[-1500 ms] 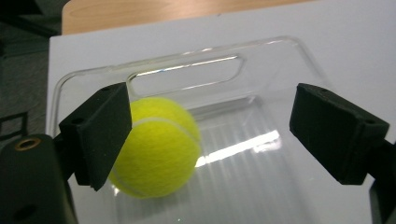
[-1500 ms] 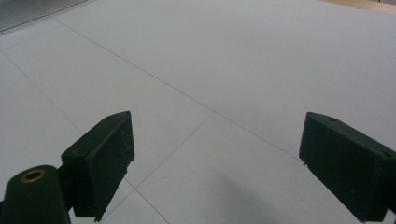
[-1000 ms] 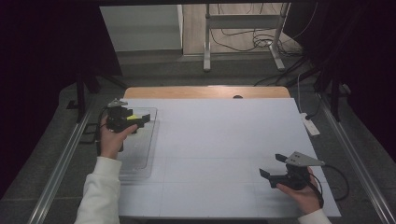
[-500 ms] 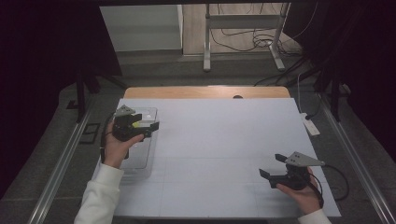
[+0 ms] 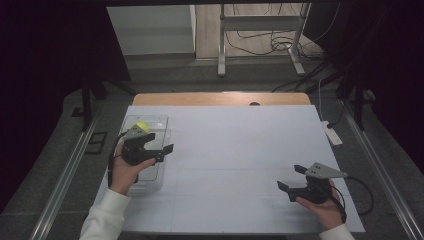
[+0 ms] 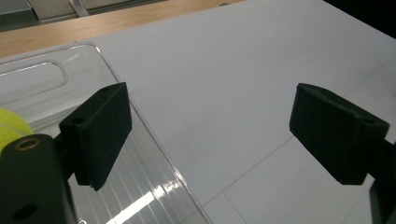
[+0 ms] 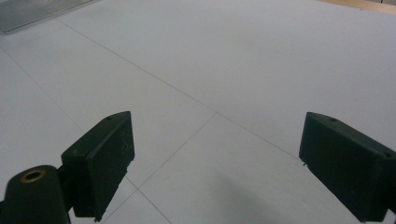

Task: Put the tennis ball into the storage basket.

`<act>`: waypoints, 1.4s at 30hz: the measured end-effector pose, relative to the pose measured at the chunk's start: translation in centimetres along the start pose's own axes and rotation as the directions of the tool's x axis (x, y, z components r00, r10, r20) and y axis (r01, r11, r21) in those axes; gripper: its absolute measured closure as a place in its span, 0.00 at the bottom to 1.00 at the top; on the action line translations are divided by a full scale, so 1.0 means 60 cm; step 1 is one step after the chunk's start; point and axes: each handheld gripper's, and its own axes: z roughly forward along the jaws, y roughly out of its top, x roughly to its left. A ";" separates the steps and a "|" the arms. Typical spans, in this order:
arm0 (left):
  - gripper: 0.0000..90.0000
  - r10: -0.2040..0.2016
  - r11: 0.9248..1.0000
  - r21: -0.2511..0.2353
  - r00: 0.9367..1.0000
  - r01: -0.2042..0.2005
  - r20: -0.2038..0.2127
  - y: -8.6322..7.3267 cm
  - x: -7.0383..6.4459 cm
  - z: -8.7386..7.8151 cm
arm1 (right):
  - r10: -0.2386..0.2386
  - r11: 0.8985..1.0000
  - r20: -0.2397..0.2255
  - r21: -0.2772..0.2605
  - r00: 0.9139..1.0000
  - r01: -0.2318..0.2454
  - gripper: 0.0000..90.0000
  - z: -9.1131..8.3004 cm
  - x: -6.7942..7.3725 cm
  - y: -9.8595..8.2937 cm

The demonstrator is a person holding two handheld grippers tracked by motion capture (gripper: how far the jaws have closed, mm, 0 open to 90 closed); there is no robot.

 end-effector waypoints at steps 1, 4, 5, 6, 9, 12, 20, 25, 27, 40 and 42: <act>0.16 0.004 1.000 0.001 1.000 -0.004 0.002 -0.001 -0.002 0.000 | -0.002 1.000 0.001 0.002 1.000 0.002 0.12 0.000 0.000 0.000; 0.16 0.009 1.000 0.003 1.000 -0.009 0.010 -0.006 -0.006 -0.001 | -0.003 1.000 0.002 0.002 1.000 0.003 0.12 0.000 0.000 0.000; 0.16 0.008 1.000 0.003 1.000 -0.008 0.012 -0.009 -0.007 -0.002 | -0.001 1.000 0.000 0.000 1.000 0.001 0.12 0.000 0.000 0.000; 0.16 0.007 1.000 0.006 1.000 -0.008 0.013 -0.014 -0.009 -0.002 | 0.000 1.000 0.000 0.000 1.000 0.000 0.12 0.000 0.000 0.000; 0.16 0.007 1.000 0.007 1.000 -0.007 0.009 -0.025 -0.012 -0.006 | 0.001 1.000 0.000 -0.001 1.000 -0.001 0.12 0.000 0.000 0.000; 0.16 0.002 1.000 0.005 1.000 -0.002 0.015 -0.031 -0.014 -0.010 | 0.001 1.000 0.000 -0.002 1.000 -0.001 0.12 -0.001 0.000 0.000; 0.16 -0.005 1.000 0.000 1.000 0.005 0.029 -0.064 -0.026 -0.026 | 0.003 1.000 0.002 -0.005 1.000 -0.003 0.12 -0.001 -0.001 0.000; 0.16 0.001 1.000 0.012 1.000 -0.002 0.031 -0.078 -0.030 -0.028 | 0.004 1.000 0.004 -0.003 1.000 -0.004 0.12 -0.001 -0.001 0.000; 0.16 0.001 1.000 0.015 1.000 -0.001 0.031 -0.085 -0.031 -0.028 | 0.004 1.000 0.004 -0.003 1.000 -0.004 0.12 -0.001 -0.001 0.000; 0.16 0.006 1.000 0.009 0.999 -0.007 0.037 -0.093 -0.033 -0.028 | 0.006 1.000 0.007 -0.004 1.000 -0.006 0.12 0.000 -0.001 0.000; 0.16 0.012 1.000 0.011 0.999 -0.013 0.040 -0.094 -0.034 -0.026 | 0.006 1.000 0.007 -0.005 1.000 -0.006 0.12 -0.001 -0.002 0.000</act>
